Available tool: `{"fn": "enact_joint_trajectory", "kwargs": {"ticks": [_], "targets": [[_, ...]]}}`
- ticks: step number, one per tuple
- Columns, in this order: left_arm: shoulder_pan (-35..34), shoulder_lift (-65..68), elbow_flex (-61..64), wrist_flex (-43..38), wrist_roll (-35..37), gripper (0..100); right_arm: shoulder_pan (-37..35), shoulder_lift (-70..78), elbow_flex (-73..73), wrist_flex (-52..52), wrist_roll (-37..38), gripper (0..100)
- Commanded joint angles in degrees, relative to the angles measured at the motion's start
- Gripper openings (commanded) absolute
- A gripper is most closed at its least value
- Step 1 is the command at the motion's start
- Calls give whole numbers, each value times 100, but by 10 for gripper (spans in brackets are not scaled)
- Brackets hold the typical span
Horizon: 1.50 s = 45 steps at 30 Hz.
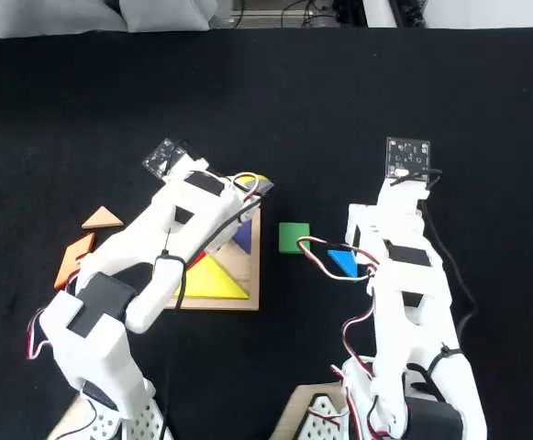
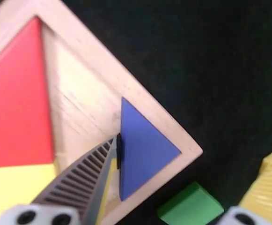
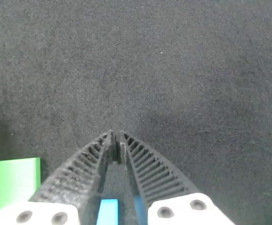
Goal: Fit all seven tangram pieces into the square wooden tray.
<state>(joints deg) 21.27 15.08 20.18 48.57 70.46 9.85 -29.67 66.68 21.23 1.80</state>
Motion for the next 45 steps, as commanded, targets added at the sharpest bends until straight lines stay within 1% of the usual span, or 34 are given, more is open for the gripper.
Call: {"fn": "enact_joint_trajectory", "kwargs": {"ticks": [1,11,13,15,21,25,28,31,35,38,40,42,45], "targets": [[224,-70,-321,44,-53,439,-79,-207,-259,-123,-26,11],[189,-79,-330,62,-44,439,-79,-207,-259,-123,-26,11],[163,-88,-400,237,-62,439,-79,-207,-259,-123,-26,11],[163,-105,-629,695,-79,442,-79,-207,-259,-123,-26,11],[154,-730,-1604,2743,-185,443,-79,-207,-259,-123,-26,11],[-84,-1248,-1965,3692,-1143,441,-79,-207,-259,-123,-26,11],[-593,-1653,-2105,4220,-2338,440,-62,-207,-259,-123,-26,11],[-1429,-2057,-2264,4492,-3235,439,-62,-198,-259,-123,-26,11],[-2932,-2462,-2730,4888,-4053,438,-62,-180,-259,-123,-26,11],[-3873,-2532,-3257,5248,-4976,436,-70,-180,-259,-123,-26,11],[-4470,-2549,-3538,5240,-5495,384,-70,-180,-259,-123,-26,11],[-4980,-2549,-3890,5231,-6048,286,-70,-171,-259,-123,-26,11],[-5262,-2549,-4259,5231,-7218,172,-70,-171,-259,-123,-26,11]]}}
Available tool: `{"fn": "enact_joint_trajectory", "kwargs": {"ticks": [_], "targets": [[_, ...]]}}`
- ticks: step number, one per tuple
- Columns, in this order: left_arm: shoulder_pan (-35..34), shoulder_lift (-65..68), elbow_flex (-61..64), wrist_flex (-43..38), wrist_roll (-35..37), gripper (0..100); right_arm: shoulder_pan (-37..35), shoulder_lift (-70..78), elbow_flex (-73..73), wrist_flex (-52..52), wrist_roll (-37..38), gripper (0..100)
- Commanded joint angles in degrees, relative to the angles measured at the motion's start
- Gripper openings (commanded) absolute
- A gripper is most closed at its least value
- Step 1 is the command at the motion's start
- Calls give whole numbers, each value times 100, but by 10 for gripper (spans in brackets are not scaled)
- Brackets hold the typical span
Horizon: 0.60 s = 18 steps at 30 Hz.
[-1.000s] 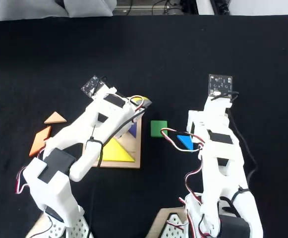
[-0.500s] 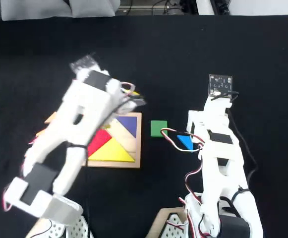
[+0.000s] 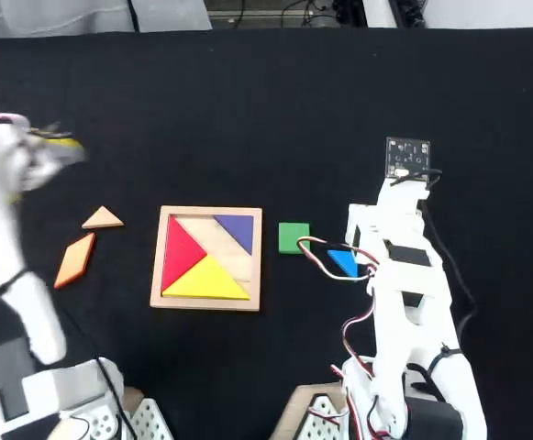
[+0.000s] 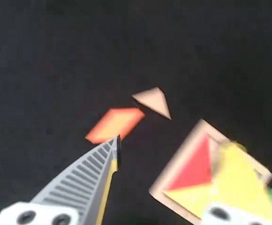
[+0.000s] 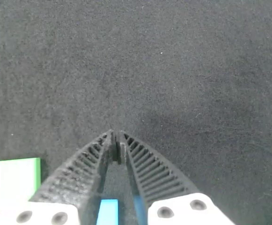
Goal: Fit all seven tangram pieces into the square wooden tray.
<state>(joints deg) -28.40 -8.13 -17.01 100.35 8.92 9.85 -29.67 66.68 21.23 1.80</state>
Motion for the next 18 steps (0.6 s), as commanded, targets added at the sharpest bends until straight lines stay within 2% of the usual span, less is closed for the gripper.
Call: {"fn": "enact_joint_trajectory", "kwargs": {"ticks": [1,4,7,11,15,18], "targets": [[-303,-229,-567,53,-1407,145,-70,-171,-259,-123,-26,11],[-303,-334,-514,53,-2242,82,-70,-171,-259,-123,-26,11],[-268,-475,-57,53,-2910,70,-70,-171,-259,-123,-26,11],[-180,-747,910,53,-3332,62,-70,-171,-259,-123,-26,11],[-163,-1046,2044,35,-4273,62,-70,-171,-259,-132,-26,11],[-92,-1389,2624,35,-4343,61,-70,-171,-259,-132,-26,11]]}}
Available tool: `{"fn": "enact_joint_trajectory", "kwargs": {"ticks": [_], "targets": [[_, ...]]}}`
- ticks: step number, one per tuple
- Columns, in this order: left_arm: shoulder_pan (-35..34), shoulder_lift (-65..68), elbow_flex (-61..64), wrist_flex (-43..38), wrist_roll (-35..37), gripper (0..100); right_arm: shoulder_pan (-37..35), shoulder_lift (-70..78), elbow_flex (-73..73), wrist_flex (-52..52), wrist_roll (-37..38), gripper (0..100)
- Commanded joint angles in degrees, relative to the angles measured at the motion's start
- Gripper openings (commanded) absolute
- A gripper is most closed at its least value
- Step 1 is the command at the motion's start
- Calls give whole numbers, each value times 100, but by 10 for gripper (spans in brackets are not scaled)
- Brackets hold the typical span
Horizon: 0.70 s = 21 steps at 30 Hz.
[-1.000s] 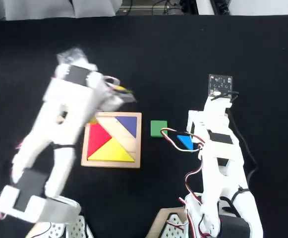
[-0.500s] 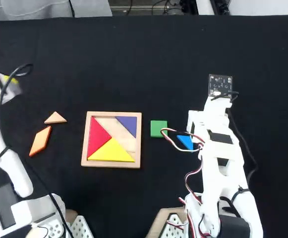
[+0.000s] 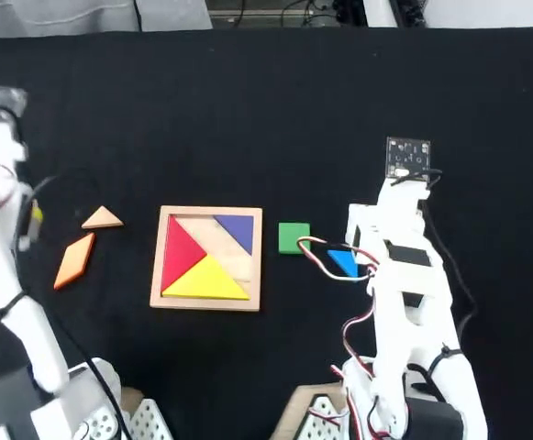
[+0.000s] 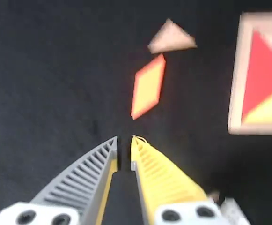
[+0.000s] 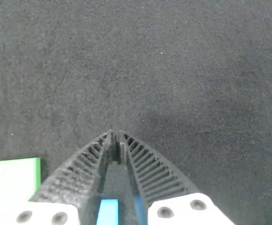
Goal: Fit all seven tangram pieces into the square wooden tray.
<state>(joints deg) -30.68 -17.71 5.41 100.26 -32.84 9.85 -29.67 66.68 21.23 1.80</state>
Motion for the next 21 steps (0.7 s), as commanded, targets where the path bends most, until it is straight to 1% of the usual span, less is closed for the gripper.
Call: {"fn": "enact_joint_trajectory", "kwargs": {"ticks": [1,5,9,11,14,17,21], "targets": [[119,-642,558,44,-158,61,-70,-171,-259,-132,-26,11],[48,-2022,1253,-18,-185,61,-70,-171,-259,-132,-26,11],[154,-3789,2369,-44,-527,61,-79,-171,-259,-132,-26,11],[295,-4255,2958,-167,-519,61,-79,-180,-259,-132,-26,11],[189,-4193,3556,-686,-527,65,-79,-171,-259,-132,-26,11],[-31,-3666,3793,-1222,-580,66,-79,-171,-242,-132,-26,11],[-242,-2611,3811,-1600,-1310,66,-193,-171,-224,-132,-26,11]]}}
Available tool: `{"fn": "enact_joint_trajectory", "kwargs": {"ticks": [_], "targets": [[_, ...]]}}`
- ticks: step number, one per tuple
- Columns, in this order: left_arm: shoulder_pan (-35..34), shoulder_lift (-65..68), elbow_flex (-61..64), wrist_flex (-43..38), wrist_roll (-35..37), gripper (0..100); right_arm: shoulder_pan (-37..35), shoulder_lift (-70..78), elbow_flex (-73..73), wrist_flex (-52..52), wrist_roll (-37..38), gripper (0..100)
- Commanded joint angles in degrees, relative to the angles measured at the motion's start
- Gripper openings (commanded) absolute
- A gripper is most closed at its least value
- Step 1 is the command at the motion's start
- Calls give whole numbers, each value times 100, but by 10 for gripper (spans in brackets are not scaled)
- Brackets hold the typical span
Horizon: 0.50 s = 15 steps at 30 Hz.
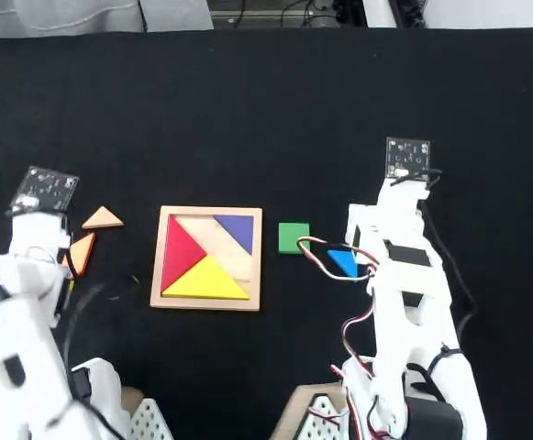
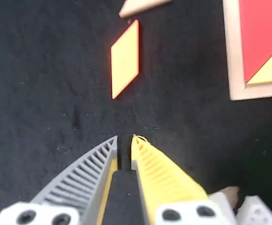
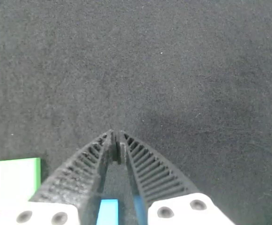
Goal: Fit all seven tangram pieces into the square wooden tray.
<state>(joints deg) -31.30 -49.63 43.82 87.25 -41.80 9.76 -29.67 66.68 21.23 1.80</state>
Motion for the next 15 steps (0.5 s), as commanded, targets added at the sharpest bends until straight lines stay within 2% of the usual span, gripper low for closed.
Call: {"fn": "enact_joint_trajectory", "kwargs": {"ticks": [1,4,8,15], "targets": [[-215,870,-57,-360,-554,70,-229,-171,-215,-132,-9,11],[-268,1705,-435,-563,-554,148,-360,-163,-189,-132,237,11],[-268,2690,-1473,-404,9,258,-571,-163,-110,-132,299,11],[-154,4659,-2747,-431,431,265,-589,-163,-110,-132,299,11]]}}
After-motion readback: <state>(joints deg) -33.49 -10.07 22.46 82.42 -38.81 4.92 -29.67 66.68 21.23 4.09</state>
